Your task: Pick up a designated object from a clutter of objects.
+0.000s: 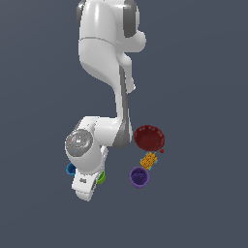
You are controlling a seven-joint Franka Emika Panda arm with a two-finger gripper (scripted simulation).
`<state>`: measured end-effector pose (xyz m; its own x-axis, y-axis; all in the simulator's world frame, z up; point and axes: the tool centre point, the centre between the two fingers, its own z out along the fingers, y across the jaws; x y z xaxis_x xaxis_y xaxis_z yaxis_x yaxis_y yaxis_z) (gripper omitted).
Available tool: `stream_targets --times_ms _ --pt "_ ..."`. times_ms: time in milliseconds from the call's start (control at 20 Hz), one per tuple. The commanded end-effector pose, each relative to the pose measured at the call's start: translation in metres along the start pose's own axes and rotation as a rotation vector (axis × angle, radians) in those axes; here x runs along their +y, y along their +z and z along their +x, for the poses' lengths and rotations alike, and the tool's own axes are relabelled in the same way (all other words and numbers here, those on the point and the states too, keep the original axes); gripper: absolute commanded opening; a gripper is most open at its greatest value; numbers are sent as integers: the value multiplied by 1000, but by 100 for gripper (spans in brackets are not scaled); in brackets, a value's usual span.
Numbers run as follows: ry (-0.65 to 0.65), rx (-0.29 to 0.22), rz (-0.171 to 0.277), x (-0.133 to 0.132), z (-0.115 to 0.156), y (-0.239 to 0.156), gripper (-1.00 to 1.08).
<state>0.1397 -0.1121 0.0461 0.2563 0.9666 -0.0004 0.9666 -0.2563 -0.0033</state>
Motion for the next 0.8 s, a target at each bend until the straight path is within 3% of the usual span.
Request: stream_targets --times_ms 0,400,750 --pt "0 0 -3 -1 3 -7 -100" --pt "-1 0 -3 -16 21 -50 -100" --pt "-1 -1 -3 -39 48 -118 -100"
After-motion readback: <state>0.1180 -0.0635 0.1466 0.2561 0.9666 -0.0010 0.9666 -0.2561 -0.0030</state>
